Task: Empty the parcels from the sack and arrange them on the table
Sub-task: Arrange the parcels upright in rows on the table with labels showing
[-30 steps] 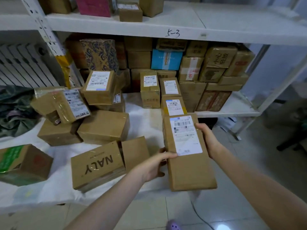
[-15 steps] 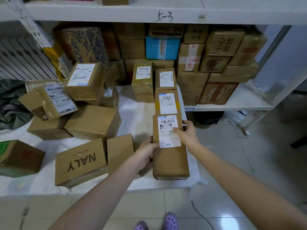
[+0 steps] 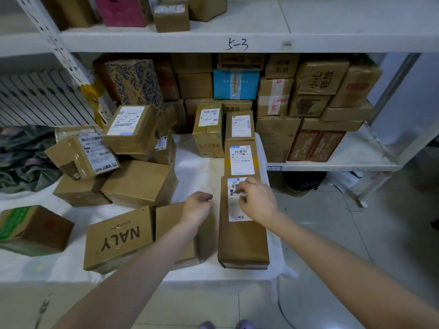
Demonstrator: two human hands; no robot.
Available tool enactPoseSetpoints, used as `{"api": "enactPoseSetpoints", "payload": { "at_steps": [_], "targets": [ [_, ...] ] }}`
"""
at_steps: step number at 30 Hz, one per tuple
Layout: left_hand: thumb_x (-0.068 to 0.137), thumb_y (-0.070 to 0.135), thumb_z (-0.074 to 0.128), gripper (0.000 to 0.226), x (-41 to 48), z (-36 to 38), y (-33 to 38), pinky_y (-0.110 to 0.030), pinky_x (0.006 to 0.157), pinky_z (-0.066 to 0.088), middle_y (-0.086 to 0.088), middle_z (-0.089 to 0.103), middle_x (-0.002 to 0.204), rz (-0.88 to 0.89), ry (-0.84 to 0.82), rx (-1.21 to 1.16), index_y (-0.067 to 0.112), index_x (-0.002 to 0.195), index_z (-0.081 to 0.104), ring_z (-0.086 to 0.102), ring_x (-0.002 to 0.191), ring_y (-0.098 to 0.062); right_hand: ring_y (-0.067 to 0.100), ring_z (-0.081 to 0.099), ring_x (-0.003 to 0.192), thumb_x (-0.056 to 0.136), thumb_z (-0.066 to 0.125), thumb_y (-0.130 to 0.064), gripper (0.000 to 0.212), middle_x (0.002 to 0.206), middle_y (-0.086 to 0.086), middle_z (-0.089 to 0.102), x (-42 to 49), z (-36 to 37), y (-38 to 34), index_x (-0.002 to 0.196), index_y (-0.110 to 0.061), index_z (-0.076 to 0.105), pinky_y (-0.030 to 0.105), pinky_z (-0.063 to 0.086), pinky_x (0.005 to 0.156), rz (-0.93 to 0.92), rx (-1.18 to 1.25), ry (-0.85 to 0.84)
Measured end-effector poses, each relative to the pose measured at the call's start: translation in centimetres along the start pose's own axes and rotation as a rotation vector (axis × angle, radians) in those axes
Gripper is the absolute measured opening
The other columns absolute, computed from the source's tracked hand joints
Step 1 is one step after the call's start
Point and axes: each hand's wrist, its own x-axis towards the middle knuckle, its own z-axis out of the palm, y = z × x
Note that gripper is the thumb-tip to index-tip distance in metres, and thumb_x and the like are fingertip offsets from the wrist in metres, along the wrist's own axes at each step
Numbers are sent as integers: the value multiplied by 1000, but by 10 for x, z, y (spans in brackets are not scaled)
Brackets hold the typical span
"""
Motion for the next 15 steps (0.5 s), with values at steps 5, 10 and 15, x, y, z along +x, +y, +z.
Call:
{"api": "enactPoseSetpoints", "payload": {
  "at_steps": [5, 10, 15],
  "targets": [
    [90, 0, 54, 24, 7, -42, 4, -28, 86, 45, -4, 60, 106, 95, 98, 144, 10, 109, 65, 56, 105, -22, 21, 56, 107, 91, 53, -20, 26, 115, 0, 63, 7, -2, -22, 114, -22, 66, 34, 45, 90, -39, -61, -42],
    [89, 4, 55, 22, 16, -84, 7, -26, 75, 44, -4, 62, 97, 117, 164, 182, 12, 107, 64, 60, 100, -25, 21, 58, 104, 88, 55, -15, 26, 113, 1, 63, 24, 4, -65, 111, -21, 67, 34, 51, 84, -108, 95, -166],
    [87, 7, 57, 28, 32, -122, 23, -29, 83, 45, -1, 58, 101, 189, 223, 214, 16, 113, 64, 57, 105, -22, 18, 62, 102, 89, 57, -16, 25, 113, -1, 64, 61, 14, -111, 111, -23, 67, 35, 54, 84, -100, 154, -211]
  ]
}}
